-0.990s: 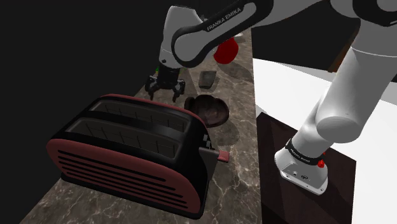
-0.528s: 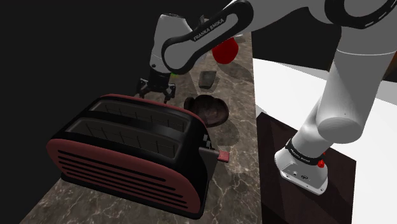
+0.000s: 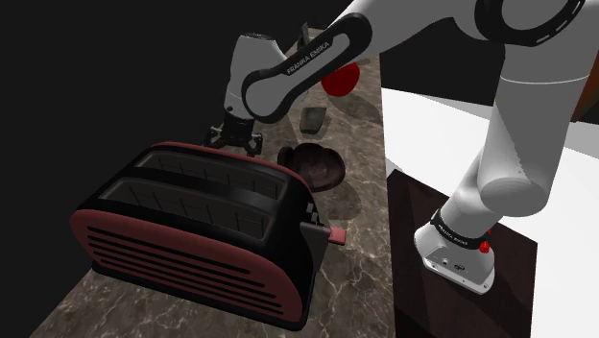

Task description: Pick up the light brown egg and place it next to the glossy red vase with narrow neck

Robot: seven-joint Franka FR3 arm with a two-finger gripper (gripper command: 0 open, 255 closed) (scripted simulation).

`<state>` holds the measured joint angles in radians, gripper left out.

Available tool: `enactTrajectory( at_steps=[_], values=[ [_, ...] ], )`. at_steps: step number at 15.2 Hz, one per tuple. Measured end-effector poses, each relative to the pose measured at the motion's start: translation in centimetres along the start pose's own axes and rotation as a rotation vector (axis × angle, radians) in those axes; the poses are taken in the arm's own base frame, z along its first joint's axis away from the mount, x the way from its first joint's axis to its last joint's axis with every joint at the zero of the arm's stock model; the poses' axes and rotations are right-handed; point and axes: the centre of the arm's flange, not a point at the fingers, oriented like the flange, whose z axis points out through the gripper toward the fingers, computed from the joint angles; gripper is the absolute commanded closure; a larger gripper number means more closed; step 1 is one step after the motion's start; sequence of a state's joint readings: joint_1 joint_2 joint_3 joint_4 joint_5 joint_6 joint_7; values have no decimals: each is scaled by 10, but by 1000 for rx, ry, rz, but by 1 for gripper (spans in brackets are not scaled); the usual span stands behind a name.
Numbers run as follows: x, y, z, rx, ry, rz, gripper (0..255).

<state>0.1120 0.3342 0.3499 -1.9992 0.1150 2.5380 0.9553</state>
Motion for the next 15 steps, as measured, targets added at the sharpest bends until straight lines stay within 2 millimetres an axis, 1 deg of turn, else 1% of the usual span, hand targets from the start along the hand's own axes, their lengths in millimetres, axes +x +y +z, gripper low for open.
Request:
enactTrajectory(
  at_steps=[2, 3, 13, 15],
  values=[
    [0, 0, 0, 0, 0, 0, 0],
    [0, 0, 0, 0, 0, 0, 255],
    [1, 0, -1, 2, 2, 1, 255],
    [0, -2, -6, 0, 0, 0, 255]
  ],
)
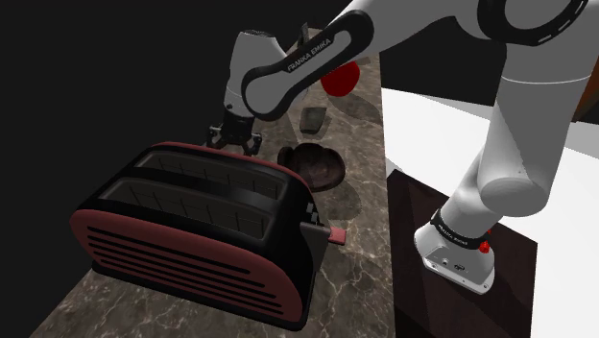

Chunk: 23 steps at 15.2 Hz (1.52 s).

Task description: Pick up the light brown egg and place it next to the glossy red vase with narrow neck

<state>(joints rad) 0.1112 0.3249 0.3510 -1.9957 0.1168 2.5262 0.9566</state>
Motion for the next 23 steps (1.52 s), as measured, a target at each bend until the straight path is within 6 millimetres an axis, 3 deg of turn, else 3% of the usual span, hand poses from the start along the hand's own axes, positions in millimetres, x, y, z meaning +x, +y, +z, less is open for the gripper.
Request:
enactTrajectory(
  at_steps=[23],
  values=[
    [-5, -34, -114, 0, 0, 0, 255]
  ],
)
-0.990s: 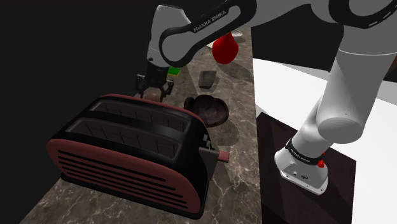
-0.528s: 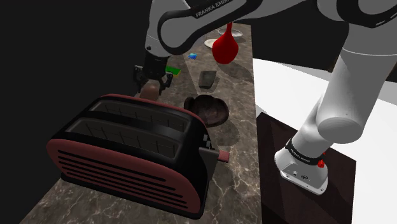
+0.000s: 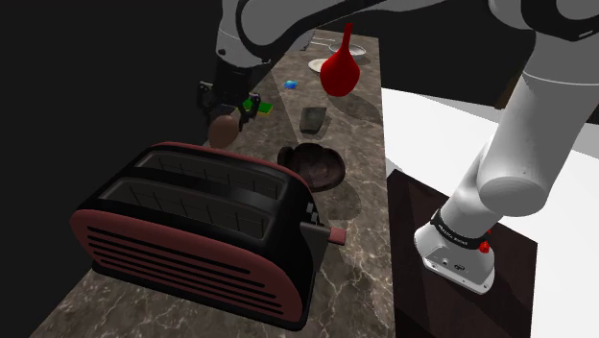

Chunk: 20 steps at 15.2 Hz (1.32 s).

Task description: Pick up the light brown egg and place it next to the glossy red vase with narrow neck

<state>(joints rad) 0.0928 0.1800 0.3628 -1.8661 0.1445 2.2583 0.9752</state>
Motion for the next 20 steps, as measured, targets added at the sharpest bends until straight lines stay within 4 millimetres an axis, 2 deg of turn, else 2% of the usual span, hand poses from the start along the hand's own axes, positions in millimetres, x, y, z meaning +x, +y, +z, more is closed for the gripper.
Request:
enactTrajectory(
  at_steps=[20],
  values=[
    [-3, -31, -103, 0, 0, 0, 255]
  ],
)
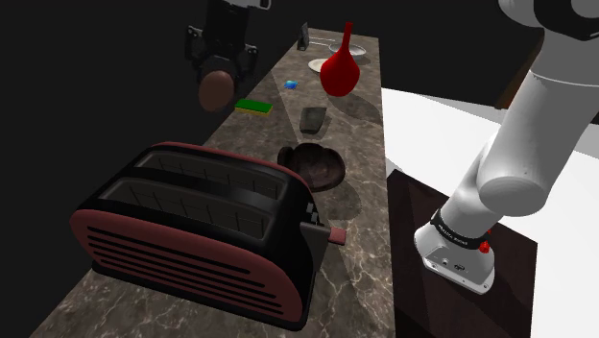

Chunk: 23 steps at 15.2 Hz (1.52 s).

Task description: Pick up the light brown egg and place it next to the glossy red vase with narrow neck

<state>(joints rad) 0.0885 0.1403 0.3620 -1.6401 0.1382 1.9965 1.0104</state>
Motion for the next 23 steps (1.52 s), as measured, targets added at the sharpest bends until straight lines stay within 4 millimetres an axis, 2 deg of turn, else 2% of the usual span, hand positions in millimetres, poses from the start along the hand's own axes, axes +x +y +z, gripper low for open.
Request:
enactTrajectory(
  at_steps=[23],
  values=[
    [-6, -33, -117, 0, 0, 0, 255]
  ],
)
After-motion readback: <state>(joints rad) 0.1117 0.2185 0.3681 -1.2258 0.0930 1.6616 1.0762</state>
